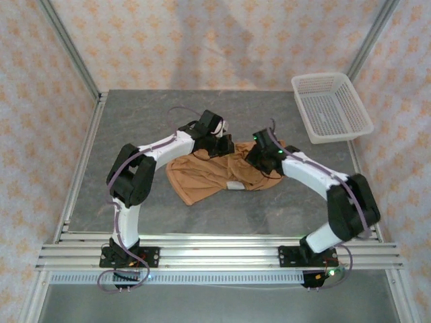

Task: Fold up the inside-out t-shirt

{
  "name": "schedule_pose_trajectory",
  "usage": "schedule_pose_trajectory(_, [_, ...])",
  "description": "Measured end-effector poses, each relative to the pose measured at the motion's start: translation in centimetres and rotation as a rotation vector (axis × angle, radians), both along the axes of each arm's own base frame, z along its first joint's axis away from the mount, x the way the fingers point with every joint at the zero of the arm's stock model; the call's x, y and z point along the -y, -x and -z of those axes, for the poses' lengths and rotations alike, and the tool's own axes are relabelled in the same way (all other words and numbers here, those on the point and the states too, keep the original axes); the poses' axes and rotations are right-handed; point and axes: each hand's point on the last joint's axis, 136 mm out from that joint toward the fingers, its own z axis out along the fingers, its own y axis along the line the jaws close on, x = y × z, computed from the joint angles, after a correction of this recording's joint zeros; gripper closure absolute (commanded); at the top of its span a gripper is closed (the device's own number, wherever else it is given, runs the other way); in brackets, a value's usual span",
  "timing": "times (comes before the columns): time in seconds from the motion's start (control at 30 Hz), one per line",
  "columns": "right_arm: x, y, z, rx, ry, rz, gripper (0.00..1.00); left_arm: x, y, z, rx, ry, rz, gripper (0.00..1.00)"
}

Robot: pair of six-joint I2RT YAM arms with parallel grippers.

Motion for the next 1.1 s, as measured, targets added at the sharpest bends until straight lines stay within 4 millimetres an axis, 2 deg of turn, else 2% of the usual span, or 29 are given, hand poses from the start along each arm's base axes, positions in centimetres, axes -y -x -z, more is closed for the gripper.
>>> schedule_pose_trajectory(0.13, [4.8, 0.4, -6.4, 0.166, -0.046, 0.088, 1.00, 0.1, 0.0, -0.1, 0.001, 0.007, 0.002, 1.00])
schedule_pose_trajectory(0.17, [6.1, 1.2, -7.2, 0.197, -0.060, 0.104, 1.00, 0.7, 0.1, -0.5, 0.008, 0.027, 0.012, 1.00])
schedule_pose_trajectory(0.23, [8.7, 2.9, -6.6, 0.194, -0.050, 0.149, 1.00, 2.6, 0.5, -1.7, 0.035, 0.076, 0.044, 1.00])
schedule_pose_trajectory(0.33, [10.5, 4.8, -2.3, 0.102, -0.018, 0.190, 1.00, 5.5, 2.2, -2.7, 0.051, 0.103, 0.092, 1.00])
schedule_pose_trajectory(0.37, [10.9, 5.6, -0.2, 0.048, -0.005, 0.200, 0.94, 6.1, 2.8, -2.7, 0.048, 0.104, 0.102, 1.00])
schedule_pose_trajectory(0.4, [11.0, 6.7, 2.4, -0.028, 0.010, 0.204, 0.86, 6.6, 3.2, -2.7, 0.041, 0.106, 0.107, 1.00])
schedule_pose_trajectory(0.43, [11.1, 7.6, 4.1, -0.085, 0.019, 0.207, 0.76, 7.2, 3.7, -2.6, 0.035, 0.108, 0.117, 1.00])
schedule_pose_trajectory(0.47, [11.2, 8.9, 5.9, -0.151, 0.031, 0.207, 0.72, 7.7, 4.0, -2.4, 0.029, 0.109, 0.122, 1.00])
schedule_pose_trajectory(0.53, [11.5, 10.0, 7.0, -0.200, 0.046, 0.208, 0.69, 8.3, 4.2, -2.0, 0.022, 0.109, 0.126, 1.00])
schedule_pose_trajectory(0.6, [11.5, 10.0, 6.4, -0.189, 0.048, 0.206, 0.72, 8.4, 4.2, -1.2, 0.006, 0.101, 0.118, 1.00])
schedule_pose_trajectory(0.7, [11.4, 9.3, 4.0, -0.117, 0.040, 0.192, 0.82, 8.4, 4.2, -0.8, -0.005, 0.097, 0.113, 1.00])
schedule_pose_trajectory(0.8, [10.4, 8.2, 1.2, -0.032, 0.015, 0.162, 0.83, 8.5, 4.1, -0.8, -0.002, 0.098, 0.112, 1.00])
schedule_pose_trajectory(0.87, [9.3, 7.7, 0.3, -0.013, 0.011, 0.123, 0.84, 8.5, 4.1, -0.8, -0.002, 0.097, 0.111, 1.00])
schedule_pose_trajectory(1.03, [6.8, 7.0, 0.2, -0.039, 0.026, 0.043, 0.84, 8.6, 4.2, -0.8, -0.001, 0.096, 0.114, 1.00])
schedule_pose_trajectory(1.1, [6.4, 6.7, 0.7, -0.060, 0.038, 0.031, 0.74, 8.7, 4.3, -0.8, -0.001, 0.096, 0.117, 1.00])
